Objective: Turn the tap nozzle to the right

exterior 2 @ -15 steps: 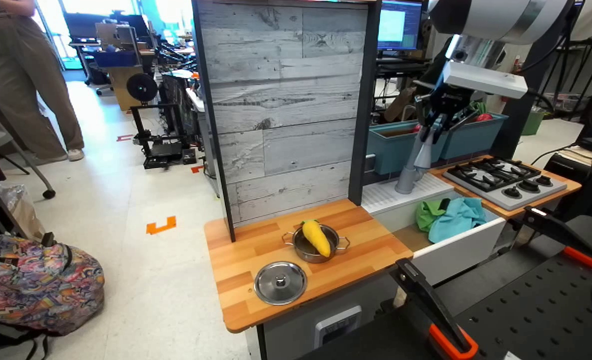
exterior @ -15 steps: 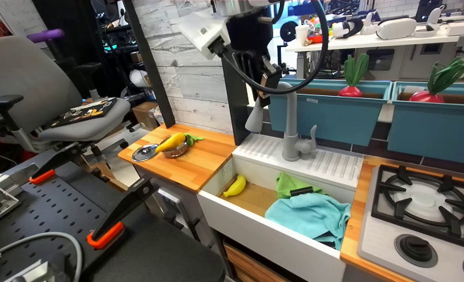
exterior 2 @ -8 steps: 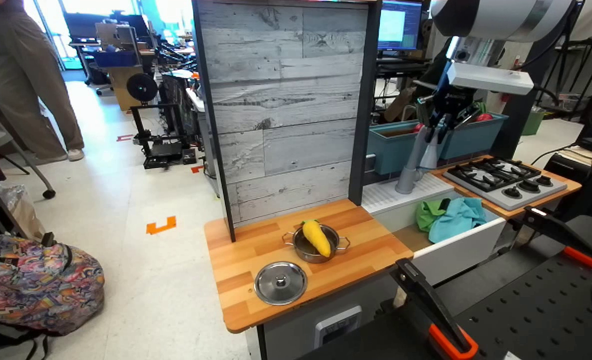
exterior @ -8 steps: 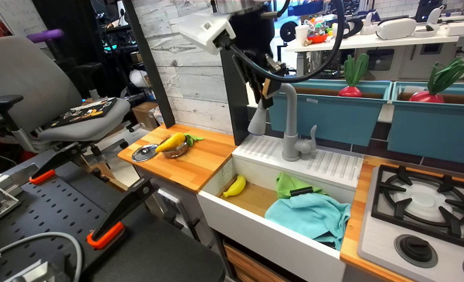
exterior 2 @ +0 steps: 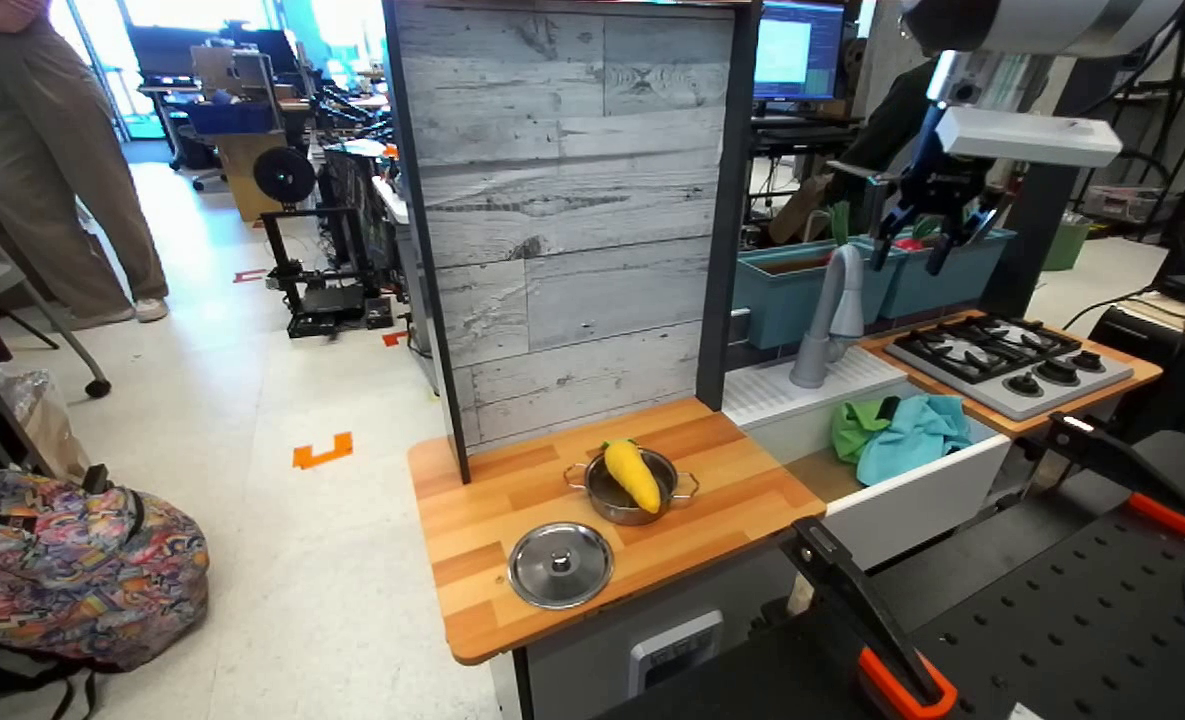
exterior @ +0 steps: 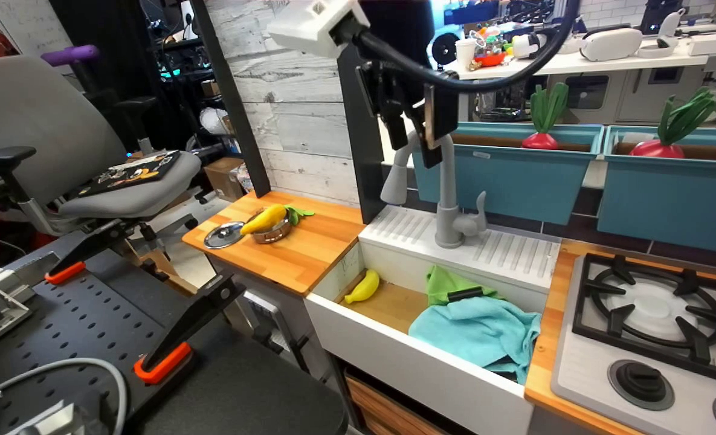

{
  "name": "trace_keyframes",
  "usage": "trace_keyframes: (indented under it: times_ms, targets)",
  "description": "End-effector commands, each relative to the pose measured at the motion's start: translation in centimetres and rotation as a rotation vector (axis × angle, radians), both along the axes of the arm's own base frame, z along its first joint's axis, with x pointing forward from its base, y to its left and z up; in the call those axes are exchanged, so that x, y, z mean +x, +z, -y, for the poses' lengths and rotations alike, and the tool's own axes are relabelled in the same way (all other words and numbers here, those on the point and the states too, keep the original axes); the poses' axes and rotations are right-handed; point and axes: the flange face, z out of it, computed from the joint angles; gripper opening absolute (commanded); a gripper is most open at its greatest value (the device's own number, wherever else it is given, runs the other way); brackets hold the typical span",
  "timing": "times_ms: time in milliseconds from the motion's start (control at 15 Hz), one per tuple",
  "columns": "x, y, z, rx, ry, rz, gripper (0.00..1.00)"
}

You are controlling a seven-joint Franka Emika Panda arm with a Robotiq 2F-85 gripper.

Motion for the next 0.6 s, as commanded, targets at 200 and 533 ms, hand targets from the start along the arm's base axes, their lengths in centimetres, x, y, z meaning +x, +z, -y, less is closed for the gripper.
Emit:
trace_keyframes:
  times_ms: [200,533]
  targets:
    - [-7.8,7.1,3.1,-0.039,0.104,0.017,1.00]
    - [-11.3,11.6,-2.9,-0.024,0.214,0.101,1.00]
